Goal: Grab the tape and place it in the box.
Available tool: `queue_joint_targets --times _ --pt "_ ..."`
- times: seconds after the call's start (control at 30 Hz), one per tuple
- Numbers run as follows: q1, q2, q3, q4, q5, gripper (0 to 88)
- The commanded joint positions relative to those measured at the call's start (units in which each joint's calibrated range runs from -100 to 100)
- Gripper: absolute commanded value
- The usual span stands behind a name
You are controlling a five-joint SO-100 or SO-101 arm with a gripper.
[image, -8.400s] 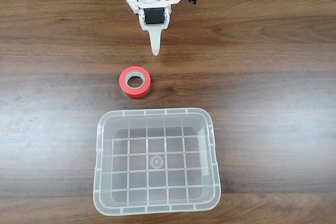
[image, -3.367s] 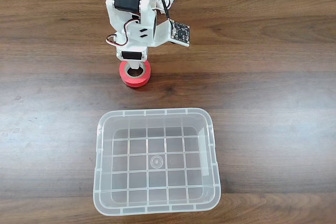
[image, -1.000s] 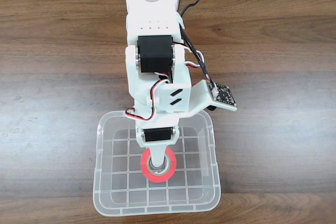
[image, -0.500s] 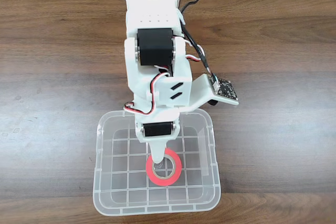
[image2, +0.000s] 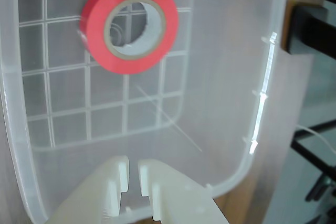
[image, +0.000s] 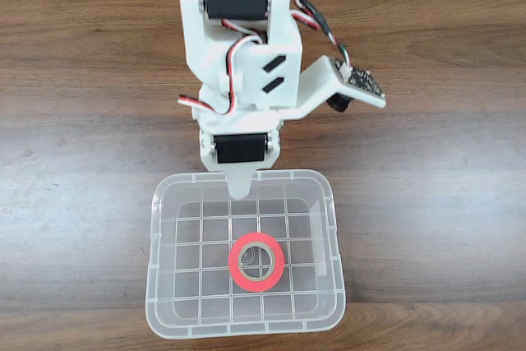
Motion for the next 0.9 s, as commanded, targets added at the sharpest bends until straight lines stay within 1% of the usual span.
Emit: queue_joint_targets --times 0.0,0.43,0.77,0.87 --pt "0.48 -20.88 11.18 0.93 0.14 1.2" --pt "0.33 -62.63 68.91 0.08 -0.38 1.3" --pt "0.26 -87.01 116.13 -18.67 0.04 1.3" --pt "-1.57 -94.41 129.1 -24.24 -0.17 1.3"
